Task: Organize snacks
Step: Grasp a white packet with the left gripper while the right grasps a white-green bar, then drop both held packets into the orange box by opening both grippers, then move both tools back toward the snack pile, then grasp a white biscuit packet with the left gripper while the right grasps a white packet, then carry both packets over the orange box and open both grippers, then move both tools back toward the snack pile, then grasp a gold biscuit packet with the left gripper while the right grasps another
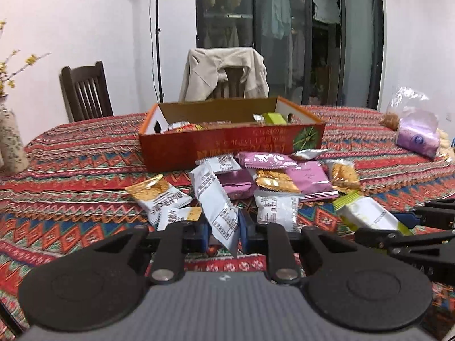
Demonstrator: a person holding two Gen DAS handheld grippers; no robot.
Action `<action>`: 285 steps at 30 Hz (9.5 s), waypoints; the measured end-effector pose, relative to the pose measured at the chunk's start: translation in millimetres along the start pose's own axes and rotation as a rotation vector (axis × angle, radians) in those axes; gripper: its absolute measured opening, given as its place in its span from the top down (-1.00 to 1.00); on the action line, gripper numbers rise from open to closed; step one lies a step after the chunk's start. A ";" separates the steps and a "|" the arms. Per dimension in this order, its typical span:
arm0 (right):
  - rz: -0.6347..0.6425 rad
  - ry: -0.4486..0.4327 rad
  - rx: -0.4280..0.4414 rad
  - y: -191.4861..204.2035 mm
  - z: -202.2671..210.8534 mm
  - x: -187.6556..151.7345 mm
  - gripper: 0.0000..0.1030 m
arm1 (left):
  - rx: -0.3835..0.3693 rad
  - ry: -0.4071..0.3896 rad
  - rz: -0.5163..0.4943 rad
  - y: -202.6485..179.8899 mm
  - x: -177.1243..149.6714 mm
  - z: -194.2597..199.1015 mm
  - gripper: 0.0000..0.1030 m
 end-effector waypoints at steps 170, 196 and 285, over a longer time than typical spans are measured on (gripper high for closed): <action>-0.079 -0.106 -0.028 -37.9 55.0 -7.4 0.21 | -0.046 0.052 0.119 -21.2 -8.6 29.3 0.10; 0.035 -0.033 0.159 -109.2 -154.3 302.7 0.20 | -0.141 0.116 0.104 3.9 248.3 -230.7 0.09; -0.169 -0.041 -0.094 -94.1 -3.8 20.2 -0.58 | 0.139 0.093 0.293 94.4 22.0 -101.2 -0.84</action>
Point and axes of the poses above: each gripper's, at about its wrist camera, not at the fingertips, and z roughly against the way its jaws point, y to its left, x to its top, the point moved 10 cm from there along -z, roughly the way its jaws point, and after that the axes turned 5 degrees about z, right-handed, at the moved point
